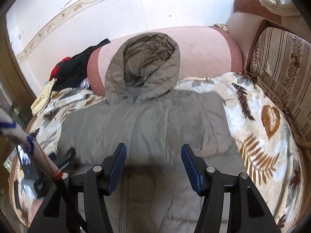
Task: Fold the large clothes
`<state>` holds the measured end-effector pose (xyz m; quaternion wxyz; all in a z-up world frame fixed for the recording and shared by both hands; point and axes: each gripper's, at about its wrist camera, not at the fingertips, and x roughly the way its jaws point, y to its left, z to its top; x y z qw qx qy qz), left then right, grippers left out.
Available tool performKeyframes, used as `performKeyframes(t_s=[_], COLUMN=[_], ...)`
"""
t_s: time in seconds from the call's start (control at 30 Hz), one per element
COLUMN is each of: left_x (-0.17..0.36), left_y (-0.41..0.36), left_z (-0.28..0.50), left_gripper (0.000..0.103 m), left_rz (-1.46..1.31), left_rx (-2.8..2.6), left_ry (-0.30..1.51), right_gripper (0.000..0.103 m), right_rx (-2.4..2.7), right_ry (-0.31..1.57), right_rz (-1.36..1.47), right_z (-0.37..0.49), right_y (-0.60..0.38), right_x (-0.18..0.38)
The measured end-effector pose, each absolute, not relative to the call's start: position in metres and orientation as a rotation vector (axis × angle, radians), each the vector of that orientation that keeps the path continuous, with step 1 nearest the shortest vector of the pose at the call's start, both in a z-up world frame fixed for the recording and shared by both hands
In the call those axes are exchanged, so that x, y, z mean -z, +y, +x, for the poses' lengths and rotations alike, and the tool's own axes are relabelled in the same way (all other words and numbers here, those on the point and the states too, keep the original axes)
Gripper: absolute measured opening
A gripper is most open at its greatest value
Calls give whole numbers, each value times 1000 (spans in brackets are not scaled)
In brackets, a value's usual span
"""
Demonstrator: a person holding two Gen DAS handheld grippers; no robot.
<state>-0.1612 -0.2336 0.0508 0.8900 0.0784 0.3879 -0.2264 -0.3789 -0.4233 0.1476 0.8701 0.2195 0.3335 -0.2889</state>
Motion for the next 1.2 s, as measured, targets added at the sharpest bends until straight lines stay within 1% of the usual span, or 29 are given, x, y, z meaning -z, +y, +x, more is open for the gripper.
performKeyframes(t_s=[0.17, 0.27, 0.37, 0.4, 0.5, 0.6, 0.93, 1.13, 1.17, 1.2], left_x=[-56, -65, -70, -70, -71, -72, -68, -60, -59, -57], left_y=[-237, -241, -244, -245, -247, -249, -255, -258, -259, -261], left_z=[-168, -176, -182, -182, -184, -187, -189, -185, -185, -184], left_gripper=[87, 87, 87, 87, 87, 87, 87, 87, 87, 87], left_rz=[161, 157, 171, 170, 167, 176, 169, 168, 171, 178], left_rx=[491, 524, 538, 542, 551, 552, 541, 532, 534, 535], left_ry=[779, 733, 699, 696, 690, 669, 648, 660, 664, 667], right_gripper=[63, 63, 65, 67, 67, 67, 67, 67, 62, 40], right_rx=[614, 627, 648, 660, 677, 693, 744, 790, 806, 809], right_ry=[693, 673, 675, 678, 670, 657, 608, 655, 667, 678], right_rz=[459, 467, 438, 426, 444, 516, 597, 580, 571, 571], right_z=[-354, -334, -309, -302, -285, -270, -212, -172, -167, -164], right_y=[-457, -482, -511, -519, -552, -587, -658, -681, -684, -687], right_x=[-164, -177, -190, -192, -193, -184, -159, -128, -121, -116])
